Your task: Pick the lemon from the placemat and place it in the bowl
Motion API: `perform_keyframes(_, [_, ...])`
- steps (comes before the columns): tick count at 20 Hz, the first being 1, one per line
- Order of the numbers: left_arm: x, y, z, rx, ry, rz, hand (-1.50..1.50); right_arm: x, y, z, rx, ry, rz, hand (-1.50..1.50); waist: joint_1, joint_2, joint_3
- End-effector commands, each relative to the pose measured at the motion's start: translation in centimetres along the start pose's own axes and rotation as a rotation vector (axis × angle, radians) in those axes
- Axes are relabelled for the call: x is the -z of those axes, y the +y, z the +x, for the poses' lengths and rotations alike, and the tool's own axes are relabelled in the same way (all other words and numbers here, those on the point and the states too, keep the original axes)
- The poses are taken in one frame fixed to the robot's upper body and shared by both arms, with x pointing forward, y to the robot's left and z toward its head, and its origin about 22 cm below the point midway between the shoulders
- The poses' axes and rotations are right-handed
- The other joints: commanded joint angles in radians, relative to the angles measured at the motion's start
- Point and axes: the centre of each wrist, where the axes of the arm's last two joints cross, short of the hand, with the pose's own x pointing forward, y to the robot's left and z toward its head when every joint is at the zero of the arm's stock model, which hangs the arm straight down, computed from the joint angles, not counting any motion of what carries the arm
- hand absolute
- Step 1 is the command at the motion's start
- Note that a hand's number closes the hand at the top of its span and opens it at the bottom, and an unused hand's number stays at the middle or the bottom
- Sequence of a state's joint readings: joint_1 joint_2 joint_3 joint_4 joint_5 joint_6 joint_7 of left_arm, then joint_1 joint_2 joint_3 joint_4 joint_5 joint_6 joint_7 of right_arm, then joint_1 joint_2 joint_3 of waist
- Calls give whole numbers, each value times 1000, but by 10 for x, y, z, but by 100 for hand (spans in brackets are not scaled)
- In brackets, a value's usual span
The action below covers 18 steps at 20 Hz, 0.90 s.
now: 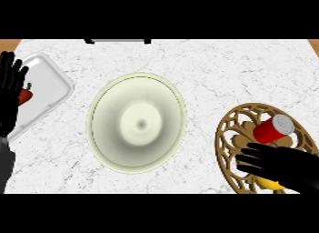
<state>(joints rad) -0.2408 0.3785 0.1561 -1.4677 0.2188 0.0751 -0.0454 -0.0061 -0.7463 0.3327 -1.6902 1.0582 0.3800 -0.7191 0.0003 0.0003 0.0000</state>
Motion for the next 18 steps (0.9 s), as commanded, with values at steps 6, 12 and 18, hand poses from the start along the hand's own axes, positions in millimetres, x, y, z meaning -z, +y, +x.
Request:
perform_keyframes(6, [4,2,3,-12,10,-8,0,33,9,-7,11,44,39,-150,2,0,0])
perform_keyframes(12, [0,-2,7,-8,-2,4,0,36,28,-12,6,-52,-85,150,1,-1,0])
perform_keyframes(18, [5,-4,4,2,2,13,0,32,17,-18,-41,-77,-111,150,-2,0,0])
